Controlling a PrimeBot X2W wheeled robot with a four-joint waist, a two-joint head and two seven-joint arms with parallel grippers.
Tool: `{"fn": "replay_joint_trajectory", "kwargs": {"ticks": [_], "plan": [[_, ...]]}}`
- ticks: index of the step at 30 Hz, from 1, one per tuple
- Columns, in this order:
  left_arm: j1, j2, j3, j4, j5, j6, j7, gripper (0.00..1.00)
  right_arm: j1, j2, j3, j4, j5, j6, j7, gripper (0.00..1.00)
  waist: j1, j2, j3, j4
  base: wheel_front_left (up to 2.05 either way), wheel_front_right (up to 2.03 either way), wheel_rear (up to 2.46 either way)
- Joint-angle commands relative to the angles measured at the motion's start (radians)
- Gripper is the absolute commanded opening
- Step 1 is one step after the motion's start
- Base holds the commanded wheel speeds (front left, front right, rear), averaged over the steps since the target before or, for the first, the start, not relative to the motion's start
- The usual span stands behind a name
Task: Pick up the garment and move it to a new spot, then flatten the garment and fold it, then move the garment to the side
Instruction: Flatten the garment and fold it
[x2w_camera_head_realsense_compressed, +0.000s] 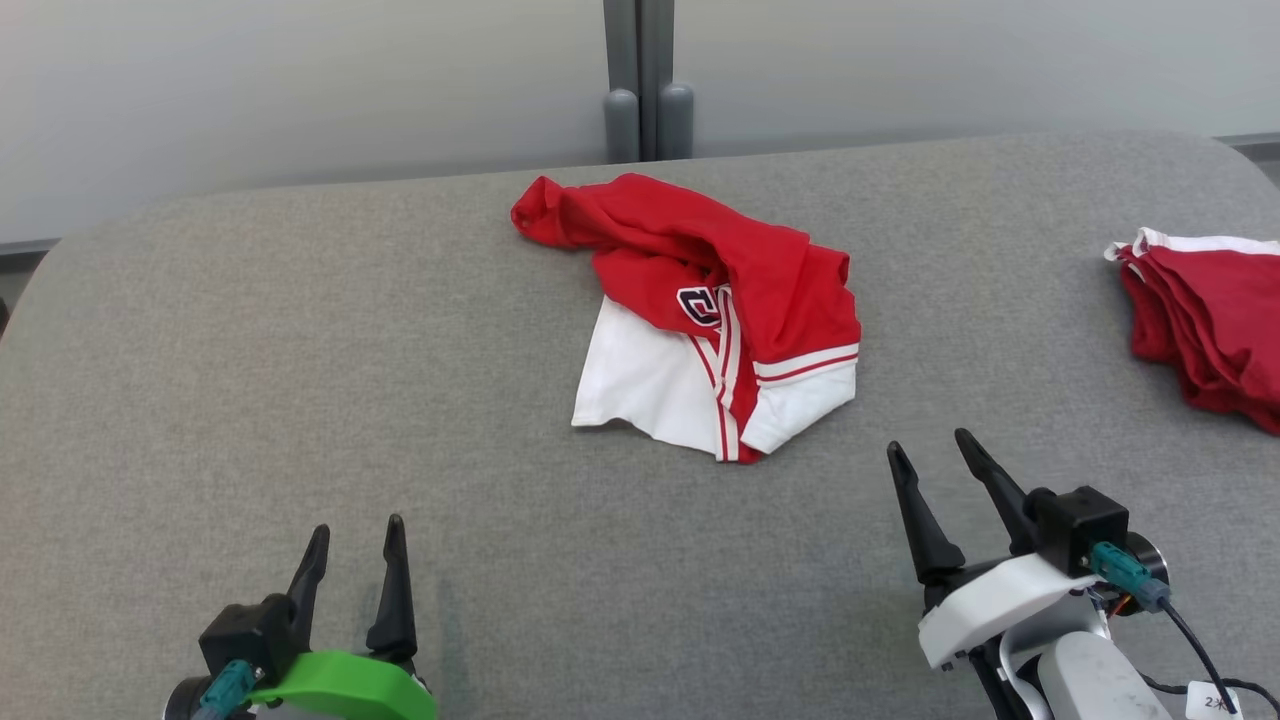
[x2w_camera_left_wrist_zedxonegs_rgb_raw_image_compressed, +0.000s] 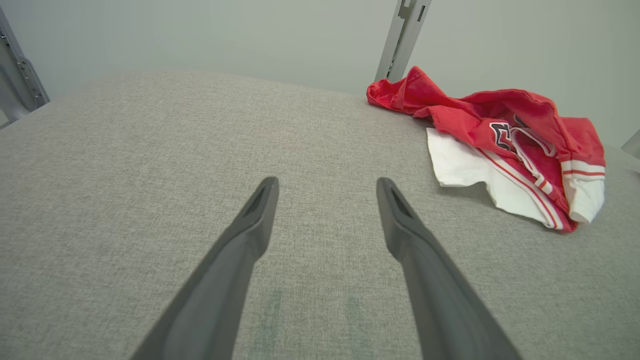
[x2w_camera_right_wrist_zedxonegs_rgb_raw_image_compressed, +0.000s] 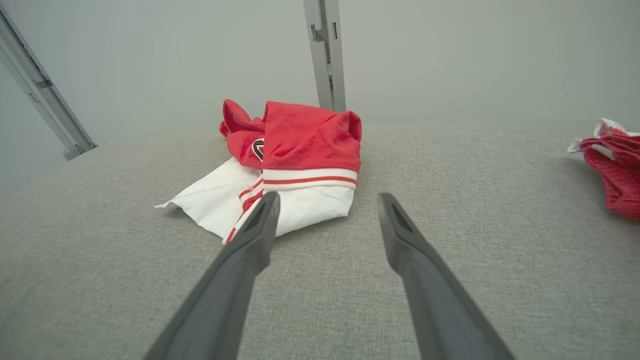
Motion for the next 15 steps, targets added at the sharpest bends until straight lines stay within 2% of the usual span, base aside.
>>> {"fn": "replay_joint_trajectory", "kwargs": {"ticks": [1,7,15], "plan": [[-0.018,0.002,-0.004,-0.006,-0.001,-0.004,0.001,1.0,-0.008,-0.003,0.004,0.0,-0.01,-0.002,-0.002,1.0,0.0001,0.0,0.011,0.008,0.0,0.0,0.0],[-0.051,-0.001,-0.028,-0.008,-0.016,-0.004,0.001,1.0,-0.063,-0.003,0.07,0.021,-0.025,-0.002,-0.002,1.0,0.0001,0.0,0.062,0.041,0.0,0.0,0.0],[-0.119,-0.001,-0.058,0.006,-0.025,-0.004,0.001,1.0,-0.249,-0.004,0.255,0.118,-0.031,-0.002,-0.002,1.0,0.0001,0.0,0.155,0.12,0.0,0.0,0.0]]}}
